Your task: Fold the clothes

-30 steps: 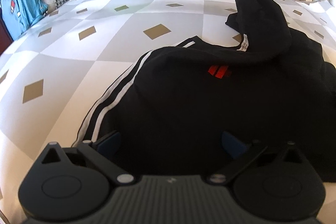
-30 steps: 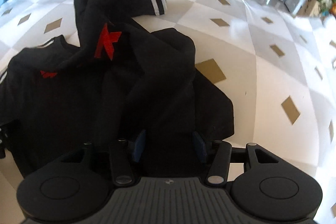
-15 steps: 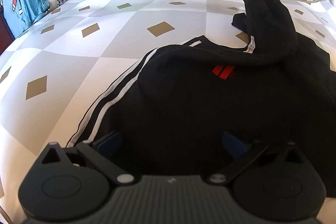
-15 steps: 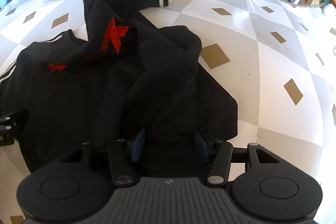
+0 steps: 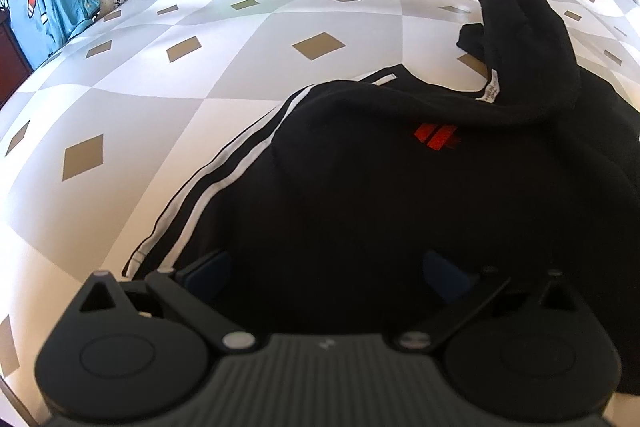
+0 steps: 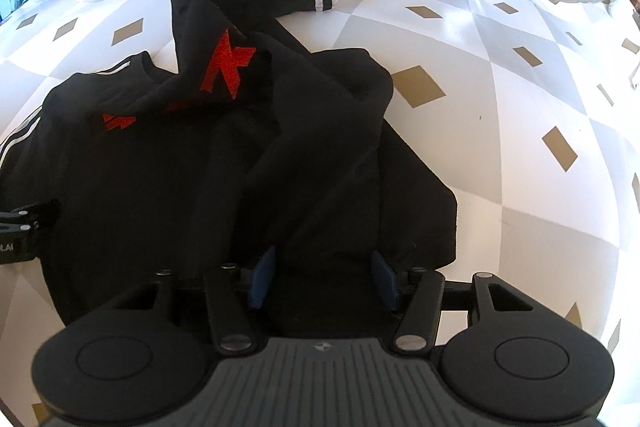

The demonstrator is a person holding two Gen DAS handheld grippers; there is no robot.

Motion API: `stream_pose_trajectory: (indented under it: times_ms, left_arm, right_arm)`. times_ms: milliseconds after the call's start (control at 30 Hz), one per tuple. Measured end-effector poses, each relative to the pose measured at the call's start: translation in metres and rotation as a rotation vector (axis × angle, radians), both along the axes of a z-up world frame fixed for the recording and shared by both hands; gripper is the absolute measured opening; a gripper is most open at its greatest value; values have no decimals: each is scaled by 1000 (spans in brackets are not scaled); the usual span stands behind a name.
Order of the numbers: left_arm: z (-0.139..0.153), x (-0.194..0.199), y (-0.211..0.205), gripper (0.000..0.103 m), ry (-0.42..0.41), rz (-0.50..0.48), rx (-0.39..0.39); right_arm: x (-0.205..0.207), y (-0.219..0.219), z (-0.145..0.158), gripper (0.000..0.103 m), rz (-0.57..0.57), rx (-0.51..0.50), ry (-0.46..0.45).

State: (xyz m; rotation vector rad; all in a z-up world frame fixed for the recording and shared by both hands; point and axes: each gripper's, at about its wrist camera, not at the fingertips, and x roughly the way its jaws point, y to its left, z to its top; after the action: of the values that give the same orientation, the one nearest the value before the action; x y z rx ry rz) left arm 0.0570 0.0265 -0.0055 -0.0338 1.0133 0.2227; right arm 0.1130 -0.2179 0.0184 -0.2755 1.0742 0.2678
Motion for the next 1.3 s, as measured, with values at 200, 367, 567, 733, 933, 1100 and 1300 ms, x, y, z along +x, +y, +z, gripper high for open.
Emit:
stream_pose_trajectory:
  times_ms: [200,367,567,733,933,1100,1300]
  left_arm:
    - [1,-4,3,103,4,6,15]
    - [1,-7,4,103,5,13,23]
    - [2,-8,4,103,5,17,30]
    - [2,-8,4,103,6,20,32]
    - [3,-9,2,103,9,25,47]
    - [4,-7,0,103,12,31,59]
    - [9,-7,0,103,-2,39,44]
  right_arm:
    - [-9,4,2,53,-8,9,6]
    - [-13,8,1,53,-12,20,13]
    - [-18,12,1,54,-9,32,17]
    - [-20,18,0,54,5,39,22]
    - [-21,26,-1,56,22,48,27]
    - [-23,31,-2,56,38,53,32]
    - [-26,37,-3,56,59,53,37]
